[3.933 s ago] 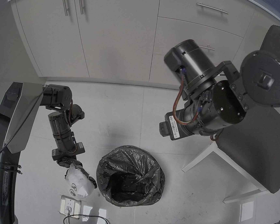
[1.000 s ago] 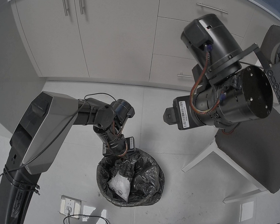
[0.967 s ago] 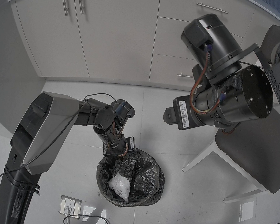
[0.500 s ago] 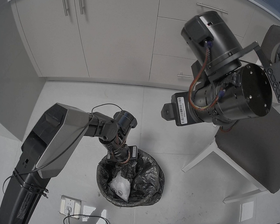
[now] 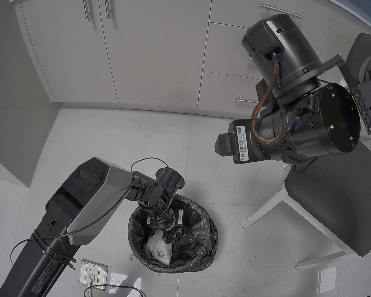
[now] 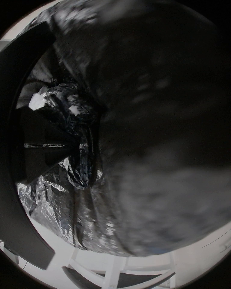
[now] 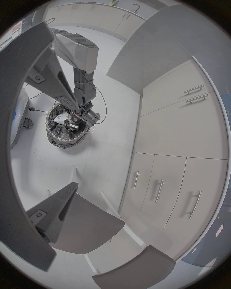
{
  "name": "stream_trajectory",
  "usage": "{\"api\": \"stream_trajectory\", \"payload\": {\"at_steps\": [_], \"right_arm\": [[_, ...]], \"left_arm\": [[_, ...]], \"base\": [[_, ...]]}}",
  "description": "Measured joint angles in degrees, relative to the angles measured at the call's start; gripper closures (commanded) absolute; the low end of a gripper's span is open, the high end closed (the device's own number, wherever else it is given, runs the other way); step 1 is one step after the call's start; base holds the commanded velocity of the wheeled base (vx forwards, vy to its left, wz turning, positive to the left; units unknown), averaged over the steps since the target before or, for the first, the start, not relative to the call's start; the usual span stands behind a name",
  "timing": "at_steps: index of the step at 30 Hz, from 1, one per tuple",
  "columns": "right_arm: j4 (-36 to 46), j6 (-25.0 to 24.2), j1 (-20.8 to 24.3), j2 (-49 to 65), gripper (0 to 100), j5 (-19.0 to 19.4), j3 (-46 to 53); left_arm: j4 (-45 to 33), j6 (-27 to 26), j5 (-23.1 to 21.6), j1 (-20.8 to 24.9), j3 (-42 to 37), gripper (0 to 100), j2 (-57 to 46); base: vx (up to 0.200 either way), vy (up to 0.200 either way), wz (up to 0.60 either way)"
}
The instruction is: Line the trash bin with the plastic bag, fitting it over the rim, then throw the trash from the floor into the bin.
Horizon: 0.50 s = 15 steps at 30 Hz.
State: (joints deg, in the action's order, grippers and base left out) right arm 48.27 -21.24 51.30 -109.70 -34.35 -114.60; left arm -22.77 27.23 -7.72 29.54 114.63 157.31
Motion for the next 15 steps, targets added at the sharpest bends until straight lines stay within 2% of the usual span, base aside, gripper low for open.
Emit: {"api": "stream_trajectory", "payload": {"at_steps": [5, 15], "right_arm": [[0.11, -0.57, -0.15, 0.2, 0, -0.05, 0.0], [0.46, -0.51, 0.41, 0.69, 0, -1.44, 0.0]], "left_arm": [[0.59, -1.12, 1.26, 0.17, -0.05, 100, 1.97], [1.69, -1.07, 1.05, 0.11, 0.0, 100, 4.35]], "base": [[0.0, 0.0, 0.0], [0.0, 0.0, 0.0]]}}
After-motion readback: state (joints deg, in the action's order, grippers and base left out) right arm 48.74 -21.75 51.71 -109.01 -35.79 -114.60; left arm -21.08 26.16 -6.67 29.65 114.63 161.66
